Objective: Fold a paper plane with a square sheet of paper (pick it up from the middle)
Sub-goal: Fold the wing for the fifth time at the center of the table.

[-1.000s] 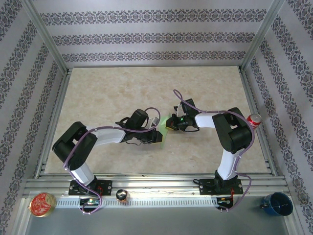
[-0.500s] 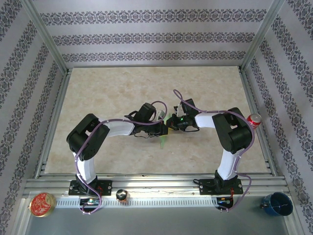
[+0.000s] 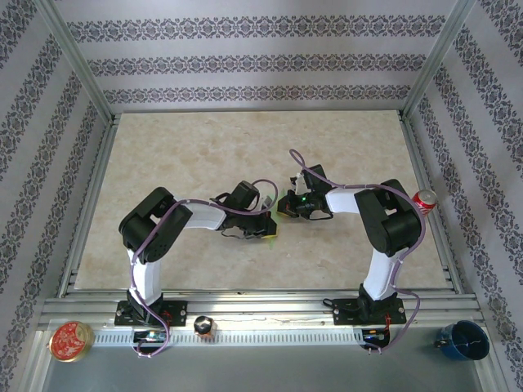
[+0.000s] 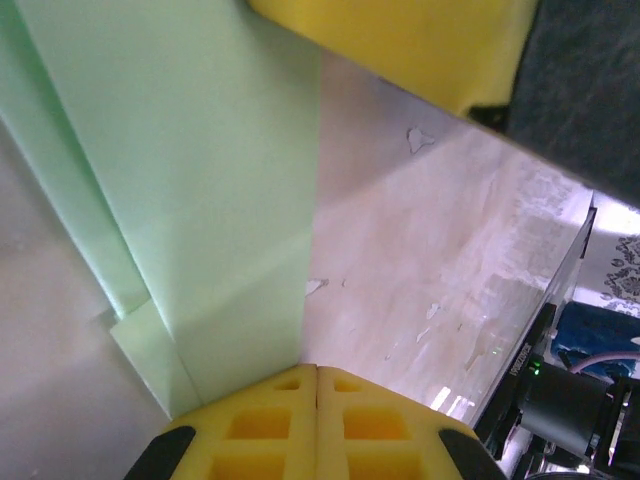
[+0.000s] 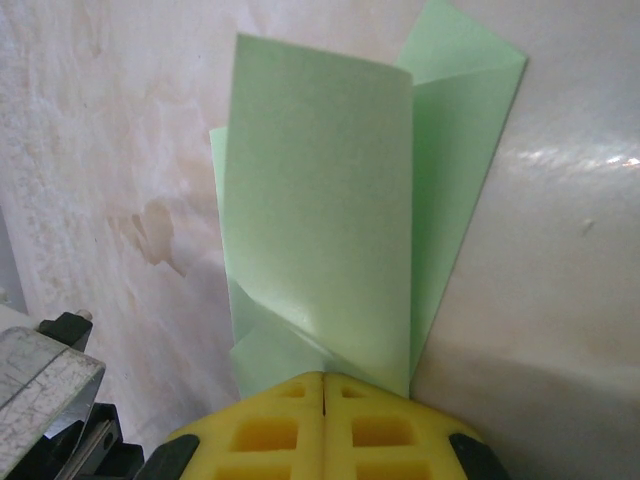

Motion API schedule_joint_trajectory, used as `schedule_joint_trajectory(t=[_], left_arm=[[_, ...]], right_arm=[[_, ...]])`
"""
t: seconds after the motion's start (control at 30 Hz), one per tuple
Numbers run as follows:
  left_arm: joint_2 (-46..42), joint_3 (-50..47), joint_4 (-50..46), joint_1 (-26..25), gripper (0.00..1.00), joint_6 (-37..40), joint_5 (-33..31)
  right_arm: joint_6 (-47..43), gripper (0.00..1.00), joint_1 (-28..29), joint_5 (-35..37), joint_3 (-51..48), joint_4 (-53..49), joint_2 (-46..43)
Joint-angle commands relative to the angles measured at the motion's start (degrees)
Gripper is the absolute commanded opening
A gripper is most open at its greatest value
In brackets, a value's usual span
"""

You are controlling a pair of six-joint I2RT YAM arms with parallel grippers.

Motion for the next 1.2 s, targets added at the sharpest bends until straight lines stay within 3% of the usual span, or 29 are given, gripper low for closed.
schedule_joint_trajectory(t=[0.0, 0.37, 0.77, 0.97, 1.17], left_arm=[[-1.24, -2.83, -4.34, -1.04, 0.05, 2.0, 1.43], [-5.18, -5.22, -9.95, -2.58, 0.05, 5.84, 3.4], [-10.88, -2.98, -18.45, -4.13, 0.05, 12.11, -0.07], [-16.05, -2.68, -10.65, -3.0, 0.05, 8.95, -2.9], [-8.27, 1.86, -1.33, 0.91, 0.05, 0.93, -3.24]], right_arm=[[-1.3, 0.06, 1.99, 3.93, -1.64, -4.74, 3.81], [-1.21, 0.05, 1.99, 4.32, -1.55, -5.07, 3.71], [-1.12, 0.05, 1.99, 4.41, -1.5, -5.15, 3.82], [-0.78, 0.05, 1.99, 3.93, -1.63, -4.83, 3.76], [-0.09, 0.05, 2.08, 3.49, -1.89, -4.09, 3.39]])
